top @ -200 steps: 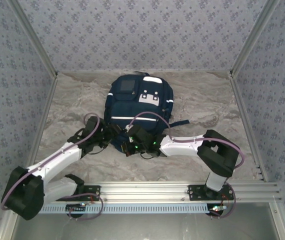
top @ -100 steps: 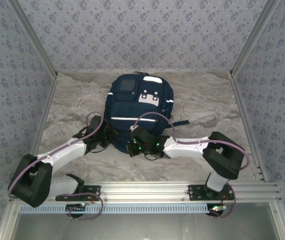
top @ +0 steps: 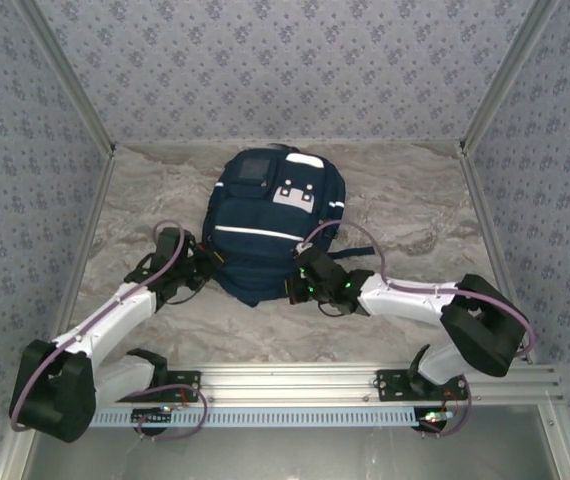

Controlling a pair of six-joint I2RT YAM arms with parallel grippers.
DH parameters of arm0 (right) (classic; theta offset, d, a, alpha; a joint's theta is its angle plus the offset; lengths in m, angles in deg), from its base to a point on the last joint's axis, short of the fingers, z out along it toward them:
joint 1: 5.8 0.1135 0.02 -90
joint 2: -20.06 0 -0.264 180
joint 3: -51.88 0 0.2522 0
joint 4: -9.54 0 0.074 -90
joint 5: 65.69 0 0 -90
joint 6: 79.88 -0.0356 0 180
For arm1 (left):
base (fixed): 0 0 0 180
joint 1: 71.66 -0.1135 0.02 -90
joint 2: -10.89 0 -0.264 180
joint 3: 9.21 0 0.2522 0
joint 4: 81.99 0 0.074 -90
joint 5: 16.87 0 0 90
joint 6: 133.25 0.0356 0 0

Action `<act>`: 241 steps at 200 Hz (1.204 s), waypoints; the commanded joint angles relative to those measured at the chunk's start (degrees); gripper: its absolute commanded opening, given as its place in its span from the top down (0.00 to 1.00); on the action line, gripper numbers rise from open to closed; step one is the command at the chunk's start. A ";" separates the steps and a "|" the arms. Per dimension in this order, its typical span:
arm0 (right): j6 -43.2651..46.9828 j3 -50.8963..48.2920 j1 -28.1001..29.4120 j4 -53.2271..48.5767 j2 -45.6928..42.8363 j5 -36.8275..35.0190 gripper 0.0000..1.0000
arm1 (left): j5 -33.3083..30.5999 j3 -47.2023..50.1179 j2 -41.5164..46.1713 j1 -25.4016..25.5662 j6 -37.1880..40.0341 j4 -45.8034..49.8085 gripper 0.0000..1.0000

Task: Pack the student bag

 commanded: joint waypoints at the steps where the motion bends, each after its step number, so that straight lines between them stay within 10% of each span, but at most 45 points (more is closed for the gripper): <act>1: 2.10 -2.04 -5.65 -6.23 -0.91 -4.15 1.00 | -6.71 -2.21 1.37 -3.99 3.03 3.95 1.00; 174: 7.22 6.72 -25.14 -9.73 8.11 0.71 0.91 | -3.60 -3.62 0.09 -5.14 8.82 4.40 1.00; 210: 8.72 4.59 -24.32 -5.98 3.86 -0.52 0.41 | -0.53 -4.44 -1.08 -0.22 11.60 1.31 0.96; 227: 8.72 2.47 -23.51 -6.40 -1.63 -3.28 0.02 | 0.87 -5.20 0.23 1.45 14.94 0.81 0.68; 241: 9.13 0.80 -22.55 -7.92 -7.51 -7.19 0.00 | 0.85 -6.04 2.55 2.07 17.91 1.62 0.45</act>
